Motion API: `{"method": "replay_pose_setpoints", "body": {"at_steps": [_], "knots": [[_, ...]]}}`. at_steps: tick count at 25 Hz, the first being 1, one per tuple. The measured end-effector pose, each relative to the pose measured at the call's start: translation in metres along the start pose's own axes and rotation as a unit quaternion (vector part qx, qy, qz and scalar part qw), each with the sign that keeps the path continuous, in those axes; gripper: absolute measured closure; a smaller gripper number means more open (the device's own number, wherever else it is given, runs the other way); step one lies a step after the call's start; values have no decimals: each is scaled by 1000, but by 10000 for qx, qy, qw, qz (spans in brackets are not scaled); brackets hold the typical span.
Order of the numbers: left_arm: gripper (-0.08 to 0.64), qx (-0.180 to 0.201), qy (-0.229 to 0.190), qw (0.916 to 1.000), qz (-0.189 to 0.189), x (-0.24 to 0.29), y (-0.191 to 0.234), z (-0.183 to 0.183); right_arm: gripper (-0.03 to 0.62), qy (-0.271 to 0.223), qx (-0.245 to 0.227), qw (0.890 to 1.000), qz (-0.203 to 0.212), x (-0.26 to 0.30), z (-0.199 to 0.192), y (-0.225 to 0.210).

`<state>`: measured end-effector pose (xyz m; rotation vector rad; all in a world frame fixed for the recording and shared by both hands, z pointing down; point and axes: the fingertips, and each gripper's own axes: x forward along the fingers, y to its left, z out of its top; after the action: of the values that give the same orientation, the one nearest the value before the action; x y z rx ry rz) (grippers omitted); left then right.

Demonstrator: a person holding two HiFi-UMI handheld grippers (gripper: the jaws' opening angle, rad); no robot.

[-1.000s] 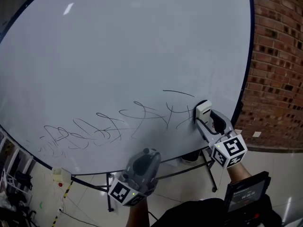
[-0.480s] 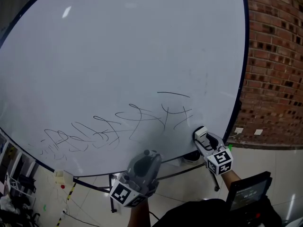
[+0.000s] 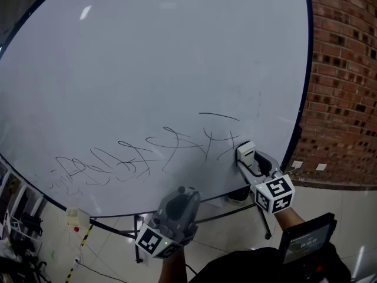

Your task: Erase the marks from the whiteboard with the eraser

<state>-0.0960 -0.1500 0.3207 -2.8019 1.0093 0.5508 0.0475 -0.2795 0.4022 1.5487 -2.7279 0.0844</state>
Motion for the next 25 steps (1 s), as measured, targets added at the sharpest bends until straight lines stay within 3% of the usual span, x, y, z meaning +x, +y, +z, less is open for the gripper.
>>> {"method": "replay_pose_setpoints", "body": {"at_steps": [4, 8, 12, 18, 21, 25], "knots": [[502, 31, -78, 9999, 102, -7, 5, 5, 360, -660, -151, 9975, 212, 1, 81, 16], [502, 36, -135, 9997, 205, -14, 10, 7, 359, -1445, -278, 9881, 441, -5, 176, 27], [503, 49, -158, 9995, 263, -19, 12, 10, 356, -1781, -269, 9814, 662, -6, 223, 33], [502, 77, -106, 9995, 295, -21, 17, 5, 357, -1702, -538, 9826, 509, -5, 204, 34], [503, 69, -58, 9996, 265, -19, 16, 2, 357, -1354, -429, 9887, 482, -2, 162, 32], [503, 32, -61, 9997, 223, -14, 14, 3, 354, -648, -63, 9969, 453, 7, 77, 27]]}}
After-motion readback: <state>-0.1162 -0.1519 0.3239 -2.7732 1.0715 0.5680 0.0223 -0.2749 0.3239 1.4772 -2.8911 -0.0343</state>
